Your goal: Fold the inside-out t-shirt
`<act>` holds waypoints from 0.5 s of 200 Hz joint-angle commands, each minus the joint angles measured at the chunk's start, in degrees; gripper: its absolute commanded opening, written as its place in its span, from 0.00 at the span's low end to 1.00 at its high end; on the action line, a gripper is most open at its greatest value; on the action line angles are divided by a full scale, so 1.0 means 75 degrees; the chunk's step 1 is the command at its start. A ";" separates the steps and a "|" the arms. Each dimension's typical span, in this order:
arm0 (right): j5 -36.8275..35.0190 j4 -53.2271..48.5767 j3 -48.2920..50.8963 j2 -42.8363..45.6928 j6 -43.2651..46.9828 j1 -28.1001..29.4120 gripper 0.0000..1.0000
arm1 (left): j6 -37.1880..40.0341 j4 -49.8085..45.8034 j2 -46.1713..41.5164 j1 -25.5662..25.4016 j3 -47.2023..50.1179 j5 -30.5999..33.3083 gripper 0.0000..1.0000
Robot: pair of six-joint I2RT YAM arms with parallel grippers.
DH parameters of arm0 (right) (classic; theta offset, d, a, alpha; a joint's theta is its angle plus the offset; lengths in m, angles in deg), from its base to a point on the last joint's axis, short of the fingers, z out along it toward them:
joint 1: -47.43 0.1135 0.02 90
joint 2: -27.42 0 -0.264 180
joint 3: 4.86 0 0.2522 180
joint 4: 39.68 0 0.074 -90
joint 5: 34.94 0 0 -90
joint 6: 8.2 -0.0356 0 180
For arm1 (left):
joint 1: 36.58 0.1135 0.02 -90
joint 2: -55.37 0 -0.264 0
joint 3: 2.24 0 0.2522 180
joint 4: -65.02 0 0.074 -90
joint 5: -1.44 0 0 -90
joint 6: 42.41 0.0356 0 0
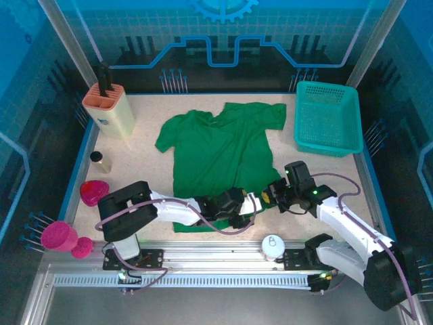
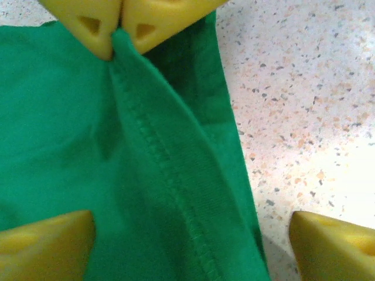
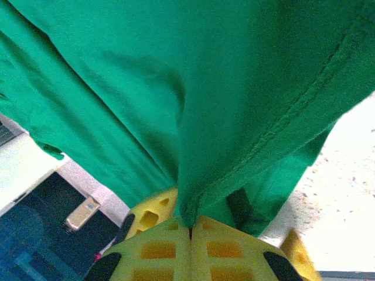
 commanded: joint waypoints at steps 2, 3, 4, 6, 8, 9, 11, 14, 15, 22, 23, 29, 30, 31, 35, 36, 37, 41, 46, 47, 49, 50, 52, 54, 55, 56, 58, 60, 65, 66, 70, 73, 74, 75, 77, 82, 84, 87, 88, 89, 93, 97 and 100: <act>-0.0213 0.0072 -0.0373 0.0122 -0.0365 0.0131 0.00 | -0.0165 0.0320 0.0145 -0.0211 -0.0074 -0.0062 0.92; -0.0222 0.0062 -0.0384 0.0128 -0.0375 0.0131 0.00 | -0.0170 0.0324 0.0151 -0.0218 -0.0080 -0.0021 0.92; -0.0226 0.0057 -0.0389 0.0131 -0.0374 0.0131 0.00 | -0.0173 0.0326 0.0160 -0.0227 -0.0089 0.0023 0.92; -0.0235 0.0045 -0.0408 0.0134 -0.0380 0.0140 0.00 | -0.0181 0.0319 0.0175 -0.0234 -0.0110 0.0114 0.91; -0.0247 0.0024 -0.0422 0.0140 -0.0381 0.0142 0.00 | -0.0183 0.0329 0.0197 -0.0245 -0.0124 0.0216 0.91; -0.0256 0.0015 -0.0438 0.0143 -0.0383 0.0143 0.00 | -0.0185 0.0334 0.0212 -0.0253 -0.0129 0.0264 0.91; -0.0269 -0.0007 -0.0449 0.0146 -0.0391 0.0143 0.00 | -0.0196 0.0338 0.0232 -0.0258 -0.0149 0.0359 0.91; -0.0291 -0.0033 -0.0472 0.0157 -0.0390 0.0147 0.00 | -0.0193 0.0340 0.0263 -0.0260 -0.0170 0.0488 0.91; -0.0296 -0.0043 -0.0474 0.0163 -0.0394 0.0151 0.00 | -0.0196 0.0340 0.0274 -0.0260 -0.0175 0.0535 0.90; -0.0340 -0.0094 -0.0512 0.0197 -0.0405 0.0156 0.00 | -0.0208 0.0372 0.0345 -0.0272 -0.0222 0.0830 0.88; -0.0344 -0.0103 -0.0512 0.0201 -0.0401 0.0155 0.00 | -0.0209 0.0379 0.0362 -0.0272 -0.0230 0.0870 0.88; -0.0374 -0.0148 -0.0538 0.0227 -0.0403 0.0166 0.00 | -0.0210 0.0414 0.0405 -0.0272 -0.0242 0.1045 0.85; -0.0379 -0.0153 -0.0543 0.0233 -0.0412 0.0166 0.00 | -0.0204 0.0418 0.0410 -0.0272 -0.0246 0.1071 0.85; -0.0387 -0.0156 -0.0545 0.0237 -0.0410 0.0166 0.00 | -0.0202 0.0426 0.0412 -0.0272 -0.0248 0.1096 0.84; -0.0410 -0.0189 -0.0547 0.0257 -0.0431 0.0163 0.00 | -0.0208 0.0453 0.0431 -0.0272 -0.0250 0.1212 0.82; -0.0414 -0.0197 -0.0547 0.0260 -0.0437 0.0170 0.00 | -0.0209 0.0461 0.0435 -0.0272 -0.0250 0.1248 0.81; -0.0428 -0.0201 -0.0547 0.0268 -0.0435 0.0168 0.00 | -0.0210 0.0465 0.0442 -0.0278 -0.0250 0.1284 0.80; -0.0446 -0.0216 -0.0547 0.0284 -0.0455 0.0177 0.00 | -0.0211 0.0526 0.0459 -0.0283 -0.0238 0.1424 0.76; -0.0481 -0.0227 -0.0537 0.0307 -0.0478 0.0172 0.00 | -0.0148 0.0586 0.0470 -0.0304 -0.0199 0.1474 0.71; -0.0485 -0.0228 -0.0536 0.0315 -0.0484 0.0169 0.00 | -0.0127 0.0598 0.0466 -0.0300 -0.0189 0.1468 0.70; -0.0496 -0.0229 -0.0539 0.0320 -0.0489 0.0176 0.00 | -0.0081 0.0603 0.0463 -0.0314 -0.0164 0.1471 0.68; -0.0492 -0.0229 -0.0537 0.0321 -0.0502 0.0177 0.00 | -0.0064 0.0612 0.0462 -0.0316 -0.0155 0.1478 0.67; -0.0504 -0.0229 -0.0530 0.0322 -0.0520 0.0178 0.00 | -0.0033 0.0651 0.0462 -0.0318 -0.0124 0.1492 0.65; -0.0507 -0.0229 -0.0528 0.0331 -0.0539 0.0175 0.00 | -0.0008 0.0669 0.0456 -0.0324 -0.0113 0.1533 0.63; -0.0509 -0.0229 -0.0520 0.0338 -0.0538 0.0177 0.00 | -0.0004 0.0686 0.0459 -0.0322 -0.0099 0.1550 0.61; -0.0511 -0.0229 -0.0522 0.0342 -0.0550 0.0177 0.00 | -0.0008 0.0706 0.0454 -0.0320 -0.0093 0.1576 0.59; -0.0520 -0.0229 -0.0523 0.0351 -0.0561 0.0178 0.00 | -0.0011 0.0742 0.0460 -0.0328 -0.0064 0.1621 0.57; -0.0532 -0.0223 -0.0524 0.0356 -0.0567 0.0172 0.00 | -0.0017 0.0771 0.0444 -0.0330 -0.0048 0.1677 0.54; -0.0551 -0.0217 -0.0501 0.0368 -0.0584 0.0179 0.00 | -0.0026 0.0816 0.0411 -0.0330 -0.0007 0.1795 0.49; -0.0555 -0.0217 -0.0507 0.0368 -0.0584 0.0178 0.00 | -0.0024 0.0824 0.0413 -0.0330 0.0001 0.1815 0.48; -0.0578 -0.0217 -0.0511 0.0380 -0.0588 0.0188 0.00 | -0.0023 0.0810 0.0381 -0.0330 0.0034 0.1886 0.45; -0.0598 -0.0217 -0.0502 0.0389 -0.0591 0.0190 0.00 | -0.0023 0.0803 0.0328 -0.0330 0.0056 0.1958 0.44; -0.0602 -0.0217 -0.0501 0.0391 -0.0593 0.0184 0.00 | -0.0029 0.0794 0.0313 -0.0330 0.0067 0.1973 0.43; -0.0610 -0.0217 -0.0506 0.0392 -0.0595 0.0187 0.00 | -0.0032 0.0789 0.0294 -0.0330 0.0073 0.1992 0.43; -0.0615 -0.0217 -0.0499 0.0392 -0.0596 0.0183 0.00 | -0.0043 0.0783 0.0267 -0.0330 0.0091 0.2033 0.42; -0.0650 -0.0217 -0.0497 0.0404 -0.0607 0.0188 0.00 | -0.0038 0.0776 0.0182 -0.0330 0.0154 0.2083 0.39; -0.0661 -0.0217 -0.0494 0.0404 -0.0602 0.0189 0.00 | -0.0045 0.0771 0.0137 -0.0319 0.0182 0.2114 0.37; -0.0680 -0.0217 -0.0483 0.0404 -0.0598 0.0184 0.00 | -0.0038 0.0766 0.0071 -0.0322 0.0219 0.2142 0.35; -0.0684 -0.0223 -0.0486 0.0404 -0.0603 0.0193 0.00 | -0.0048 0.0764 0.0049 -0.0326 0.0225 0.2153 0.34; -0.0686 -0.0226 -0.0481 0.0404 -0.0605 0.0197 0.00 | -0.0053 0.0757 0.0027 -0.0317 0.0245 0.2170 0.33; -0.0696 -0.0235 -0.0470 0.0404 -0.0601 0.0189 0.00 | -0.0052 0.0744 -0.0057 -0.0319 0.0297 0.2181 0.29; -0.0701 -0.0219 -0.0457 0.0406 -0.0605 0.0200 0.00 | -0.0058 0.0718 -0.0144 -0.0319 0.0339 0.2161 0.25; -0.0726 -0.0209 -0.0452 0.0410 -0.0597 0.0201 0.00 | -0.0061 0.0690 -0.0210 -0.0309 0.0372 0.2118 0.22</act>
